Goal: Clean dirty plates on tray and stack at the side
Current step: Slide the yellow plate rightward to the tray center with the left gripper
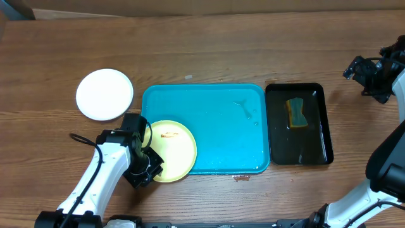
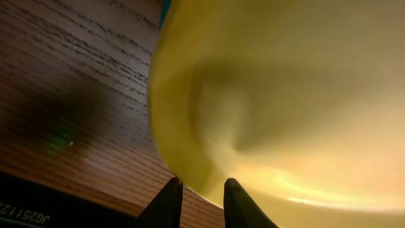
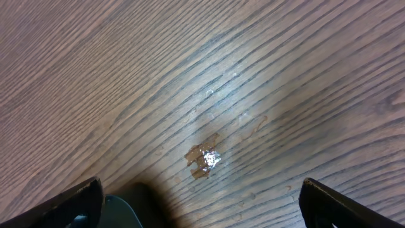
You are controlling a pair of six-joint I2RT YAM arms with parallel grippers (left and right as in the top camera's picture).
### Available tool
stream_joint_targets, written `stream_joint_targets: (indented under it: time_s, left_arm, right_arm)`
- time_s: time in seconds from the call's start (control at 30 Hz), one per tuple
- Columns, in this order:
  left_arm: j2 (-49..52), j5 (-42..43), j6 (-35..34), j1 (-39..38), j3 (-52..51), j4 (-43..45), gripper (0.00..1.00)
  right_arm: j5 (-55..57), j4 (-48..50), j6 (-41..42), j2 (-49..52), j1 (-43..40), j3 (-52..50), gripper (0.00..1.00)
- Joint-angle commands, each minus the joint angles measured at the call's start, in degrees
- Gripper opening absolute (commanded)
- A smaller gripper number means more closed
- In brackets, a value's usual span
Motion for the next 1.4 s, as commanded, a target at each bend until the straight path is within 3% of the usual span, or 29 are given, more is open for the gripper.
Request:
stream_joint_targets:
  time_s: [0.0, 0.2, 0.4, 0.53, 0.63, 0.7, 0.83, 0.87, 1.1, 1.37]
  left_arm:
    - [0.4, 1.4, -0.8, 0.2, -1.9, 1.6, 0.24]
    - [0.4, 1.8, -0.7, 0.2, -1.7, 1.7, 0.22]
    - [0.4, 1.9, 1.4, 0.2, 0.4, 1.6, 0.12]
    - [0.4, 4.0, 7.6, 0.2, 3.9, 1.3, 0.14]
    - [0.4, 5.9, 15.4, 0.2, 6.9, -0.6, 0.25]
    - [0.4, 5.5, 19.4, 0.2, 8.0, -2.6, 0.4]
    - [0.4, 1.1, 20.3, 0.2, 8.0, -7.7, 0.63]
    - [0.4, -0.1, 20.2, 0.2, 8.0, -9.0, 0.65]
    - [0.4, -4.3, 20.2, 0.2, 6.0, -10.5, 0.53]
    - [0.4, -5.8, 20.3, 0.2, -1.2, -2.4, 0.44]
  right_arm:
    - [0.0, 0.2, 0.2, -1.3, 0.2, 0.8, 1.0]
    - [0.0, 0.2, 0.2, -1.3, 0.2, 0.8, 1.0]
    - [0.0, 0.2, 0.2, -1.3, 0.2, 0.8, 1.0]
    - [0.0, 0.2, 0.2, -1.3, 0.2, 0.8, 1.0]
    - [0.0, 0.2, 0.2, -1.3, 0.2, 0.8, 1.0]
    - [0.0, 0.2, 0.2, -1.3, 0.2, 0.8, 1.0]
    - [0.0, 0.2, 0.2, -1.3, 0.2, 0.8, 1.0]
    - [0.0, 0.2, 0.2, -1.3, 0.2, 0.8, 1.0]
    - [0.0, 0.2, 0.2, -1.3, 0.2, 0.8, 1.0]
    - [0.0, 0.2, 0.2, -1.3, 0.2, 0.8, 1.0]
